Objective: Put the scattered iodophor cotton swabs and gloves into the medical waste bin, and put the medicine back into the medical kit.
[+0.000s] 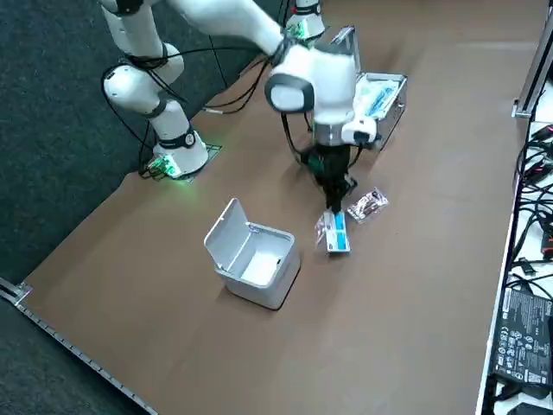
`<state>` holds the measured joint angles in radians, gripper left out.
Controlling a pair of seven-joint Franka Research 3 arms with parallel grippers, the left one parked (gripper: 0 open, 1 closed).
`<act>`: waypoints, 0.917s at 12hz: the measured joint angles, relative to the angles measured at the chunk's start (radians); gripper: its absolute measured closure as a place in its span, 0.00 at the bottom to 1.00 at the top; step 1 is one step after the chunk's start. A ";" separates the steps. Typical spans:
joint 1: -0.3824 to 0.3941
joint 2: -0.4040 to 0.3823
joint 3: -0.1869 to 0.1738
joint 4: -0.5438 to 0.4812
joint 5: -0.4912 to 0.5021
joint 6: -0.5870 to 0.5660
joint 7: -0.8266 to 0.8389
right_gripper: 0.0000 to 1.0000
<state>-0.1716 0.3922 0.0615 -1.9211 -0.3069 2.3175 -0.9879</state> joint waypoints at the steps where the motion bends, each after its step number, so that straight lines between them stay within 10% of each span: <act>1: 0.000 -0.026 0.001 0.028 0.025 -0.052 0.000 0.99; 11: -0.163 -0.091 -0.008 0.164 0.068 -0.394 -0.054 0.99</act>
<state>-0.3346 0.3012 0.0537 -1.7570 -0.2392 1.9231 -1.0414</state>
